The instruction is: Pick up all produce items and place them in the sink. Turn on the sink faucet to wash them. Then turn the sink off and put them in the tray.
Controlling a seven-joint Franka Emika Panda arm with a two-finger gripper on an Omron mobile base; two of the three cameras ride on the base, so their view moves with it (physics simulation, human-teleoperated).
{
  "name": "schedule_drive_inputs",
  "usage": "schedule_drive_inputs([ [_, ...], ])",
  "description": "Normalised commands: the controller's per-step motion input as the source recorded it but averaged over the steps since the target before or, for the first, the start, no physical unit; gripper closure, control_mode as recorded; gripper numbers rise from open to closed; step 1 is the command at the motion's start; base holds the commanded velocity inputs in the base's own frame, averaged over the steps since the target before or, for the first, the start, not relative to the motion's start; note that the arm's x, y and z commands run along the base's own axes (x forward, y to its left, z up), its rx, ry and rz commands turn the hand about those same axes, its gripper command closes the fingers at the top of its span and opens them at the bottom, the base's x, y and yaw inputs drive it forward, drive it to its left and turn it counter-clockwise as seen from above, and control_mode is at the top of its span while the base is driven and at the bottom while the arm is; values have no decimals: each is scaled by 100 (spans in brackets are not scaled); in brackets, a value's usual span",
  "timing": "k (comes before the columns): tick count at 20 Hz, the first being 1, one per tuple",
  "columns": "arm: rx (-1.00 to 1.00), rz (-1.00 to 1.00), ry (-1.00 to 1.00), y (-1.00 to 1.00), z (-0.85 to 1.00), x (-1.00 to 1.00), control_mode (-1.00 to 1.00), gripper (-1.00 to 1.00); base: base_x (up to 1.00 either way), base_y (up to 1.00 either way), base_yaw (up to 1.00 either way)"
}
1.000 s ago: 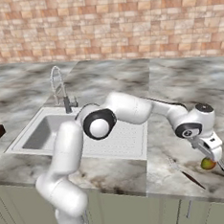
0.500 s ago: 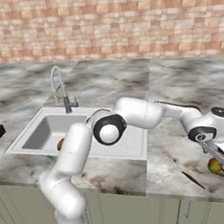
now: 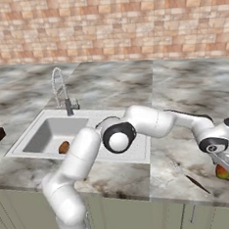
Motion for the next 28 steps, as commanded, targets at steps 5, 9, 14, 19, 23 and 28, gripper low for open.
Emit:
schedule_drive_inputs([
  [5, 0, 0, 0, 7, -29, -18, -100, 100, 0, 0, 0],
  [9, 0, 0, 0, 6, -3, -26, -100, 100, 0, 0, 0],
  [14, -2, 0, -3, 33, 27, -23, -100, 100, 0, 0, 0],
  [19, -9, 0, -9, 94, 52, -2, -100, 100, 0, 0, 0],
  [23, -9, 2, -10, 100, 53, 4, -100, 100, 0, 0, 0],
  [28, -11, 4, -6, 100, 33, 2, -100, 100, 0, 0, 0],
])
